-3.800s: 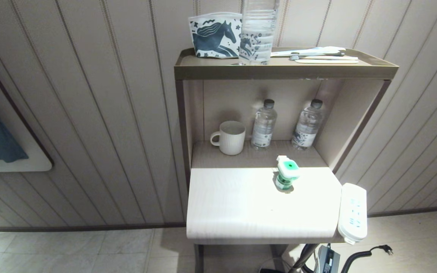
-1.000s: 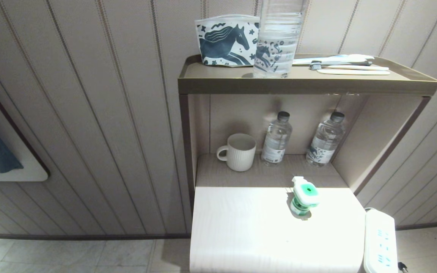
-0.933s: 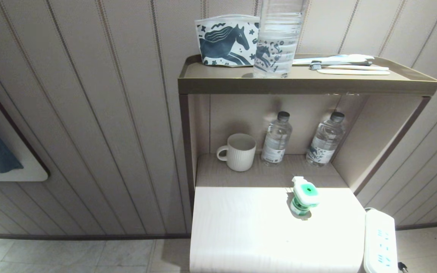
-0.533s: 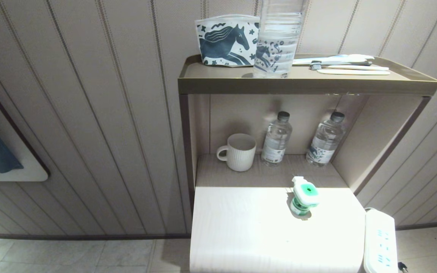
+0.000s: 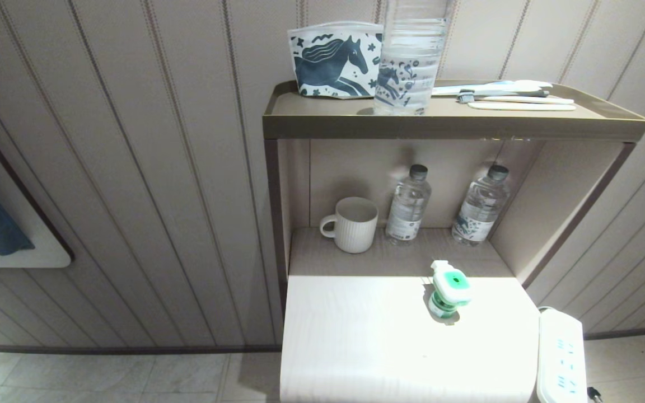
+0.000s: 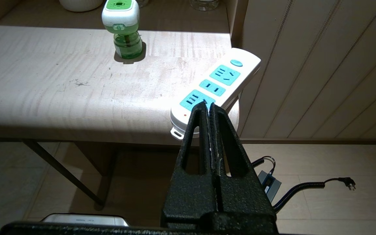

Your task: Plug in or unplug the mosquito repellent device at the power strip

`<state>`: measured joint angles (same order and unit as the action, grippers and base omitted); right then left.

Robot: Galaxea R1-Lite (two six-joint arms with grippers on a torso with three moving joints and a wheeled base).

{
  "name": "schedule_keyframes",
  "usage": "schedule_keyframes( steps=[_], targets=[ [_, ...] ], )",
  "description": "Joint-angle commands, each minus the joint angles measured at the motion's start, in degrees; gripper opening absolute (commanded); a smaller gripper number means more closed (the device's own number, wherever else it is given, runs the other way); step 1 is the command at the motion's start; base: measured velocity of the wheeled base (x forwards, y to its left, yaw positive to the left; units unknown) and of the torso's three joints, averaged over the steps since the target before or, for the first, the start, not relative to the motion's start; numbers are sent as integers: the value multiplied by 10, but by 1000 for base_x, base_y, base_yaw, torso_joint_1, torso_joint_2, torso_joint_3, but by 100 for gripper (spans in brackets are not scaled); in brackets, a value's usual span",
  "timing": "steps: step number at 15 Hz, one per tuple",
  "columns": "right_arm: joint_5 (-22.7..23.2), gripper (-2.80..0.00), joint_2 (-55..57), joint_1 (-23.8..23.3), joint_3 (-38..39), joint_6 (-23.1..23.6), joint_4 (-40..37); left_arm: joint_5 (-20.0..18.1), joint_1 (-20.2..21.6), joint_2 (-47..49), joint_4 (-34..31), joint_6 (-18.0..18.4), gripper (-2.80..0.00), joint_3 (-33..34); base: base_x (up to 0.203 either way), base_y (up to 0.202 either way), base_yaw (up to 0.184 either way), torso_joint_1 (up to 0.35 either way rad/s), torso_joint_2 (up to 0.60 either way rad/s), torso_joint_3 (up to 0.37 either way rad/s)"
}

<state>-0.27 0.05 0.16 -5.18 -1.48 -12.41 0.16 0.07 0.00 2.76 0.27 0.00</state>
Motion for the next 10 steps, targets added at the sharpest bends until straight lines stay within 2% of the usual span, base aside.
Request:
schedule_keyframes(
  steps=[1, 10],
  targets=[
    [0, -280, 0, 0, 0, 0, -1, 1, 0, 1, 1, 0, -280, 0, 0, 0, 0, 0, 0, 0],
    [0, -280, 0, 0, 0, 0, -1, 0, 0, 1, 1, 0, -280, 0, 0, 0, 0, 0, 0, 0]
  ],
)
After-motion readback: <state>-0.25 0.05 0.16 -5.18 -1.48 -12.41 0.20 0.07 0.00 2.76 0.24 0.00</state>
